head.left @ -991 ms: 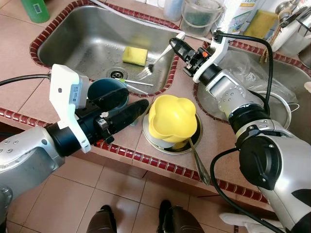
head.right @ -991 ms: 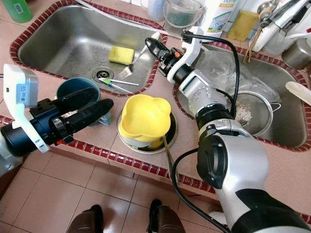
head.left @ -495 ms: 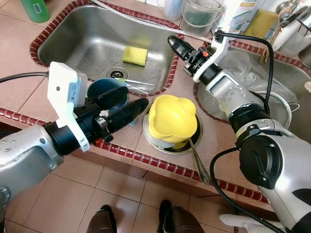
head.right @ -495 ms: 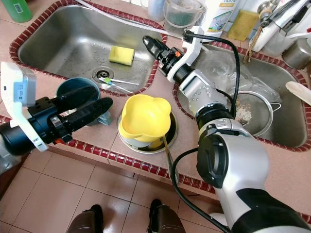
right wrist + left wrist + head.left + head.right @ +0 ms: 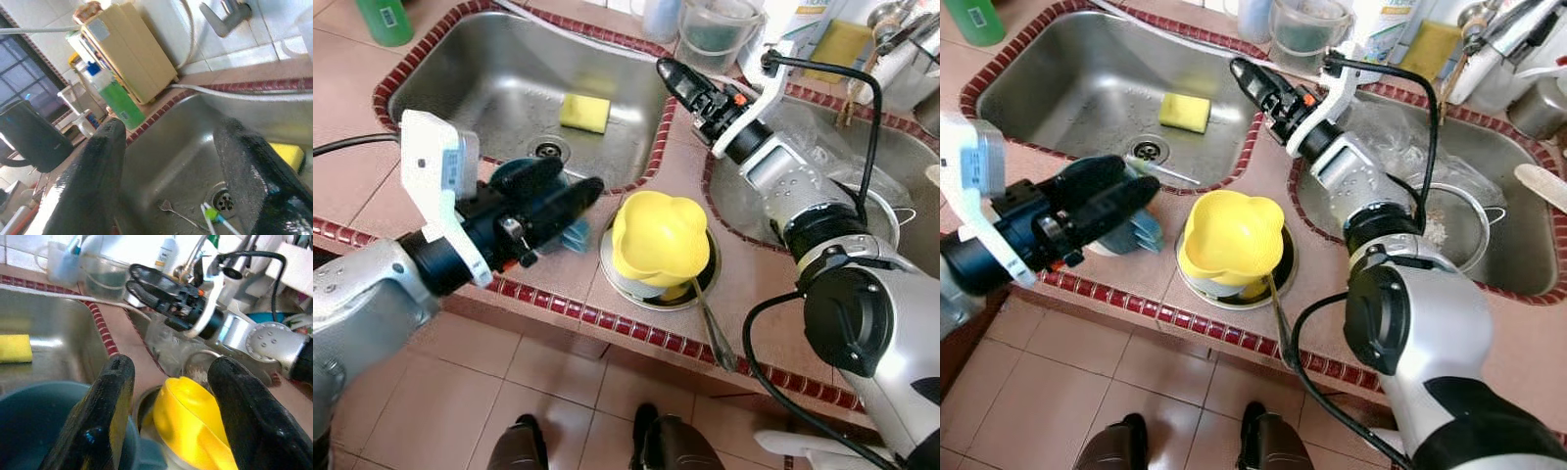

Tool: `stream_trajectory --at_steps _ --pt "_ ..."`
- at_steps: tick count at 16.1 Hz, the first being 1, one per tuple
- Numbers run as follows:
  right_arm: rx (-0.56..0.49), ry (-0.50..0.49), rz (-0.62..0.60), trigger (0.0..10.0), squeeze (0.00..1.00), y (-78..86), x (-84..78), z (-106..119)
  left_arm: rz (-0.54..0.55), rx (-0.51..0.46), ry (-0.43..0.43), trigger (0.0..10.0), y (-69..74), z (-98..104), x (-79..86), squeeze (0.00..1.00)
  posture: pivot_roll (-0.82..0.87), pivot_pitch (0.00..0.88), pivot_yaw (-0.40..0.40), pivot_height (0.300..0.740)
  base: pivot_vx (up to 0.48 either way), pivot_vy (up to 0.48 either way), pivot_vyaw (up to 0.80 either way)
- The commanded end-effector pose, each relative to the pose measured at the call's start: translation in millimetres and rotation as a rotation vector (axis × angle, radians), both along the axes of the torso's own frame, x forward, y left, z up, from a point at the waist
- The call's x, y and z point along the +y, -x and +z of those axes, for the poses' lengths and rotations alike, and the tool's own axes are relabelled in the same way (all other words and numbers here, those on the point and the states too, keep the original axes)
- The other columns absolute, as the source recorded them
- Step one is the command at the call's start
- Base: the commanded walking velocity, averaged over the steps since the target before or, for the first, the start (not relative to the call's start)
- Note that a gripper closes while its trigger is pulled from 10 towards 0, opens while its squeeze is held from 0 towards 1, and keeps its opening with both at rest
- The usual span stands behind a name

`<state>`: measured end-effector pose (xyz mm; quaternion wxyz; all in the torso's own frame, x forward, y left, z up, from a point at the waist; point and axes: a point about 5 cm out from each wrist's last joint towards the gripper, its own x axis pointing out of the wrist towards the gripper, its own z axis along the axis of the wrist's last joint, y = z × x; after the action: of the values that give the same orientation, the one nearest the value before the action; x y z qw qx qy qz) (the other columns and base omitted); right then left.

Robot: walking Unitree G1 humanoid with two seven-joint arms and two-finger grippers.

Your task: Kitchen organization

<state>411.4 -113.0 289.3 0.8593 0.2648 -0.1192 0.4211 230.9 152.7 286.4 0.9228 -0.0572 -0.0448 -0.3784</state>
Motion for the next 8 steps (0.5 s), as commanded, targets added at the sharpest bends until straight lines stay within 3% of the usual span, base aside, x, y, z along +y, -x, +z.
stream_trajectory --at_steps 1,7,8 --pt "-0.083 0.02 0.003 10.0 1.0 2.2 -9.0 11.8 0.0 -0.012 -0.001 10.0 -4.1 -3.3 -0.5 0.0 0.06 0.227 -0.138 0.74 0.0 0.0 0.0" --pt "-0.19 0.074 0.035 10.0 1.0 10.9 -15.4 7.0 0.078 -0.048 0.027 10.0 -23.5 -9.6 6.2 0.0 0.05 0.155 -0.135 0.74 0.0 0.0 0.0" --pt "-0.216 0.087 0.045 10.0 0.92 16.8 -14.0 3.1 0.108 -0.057 0.047 10.0 -28.4 -9.1 10.0 0.0 0.05 0.135 -0.133 0.74 0.0 0.0 0.0"
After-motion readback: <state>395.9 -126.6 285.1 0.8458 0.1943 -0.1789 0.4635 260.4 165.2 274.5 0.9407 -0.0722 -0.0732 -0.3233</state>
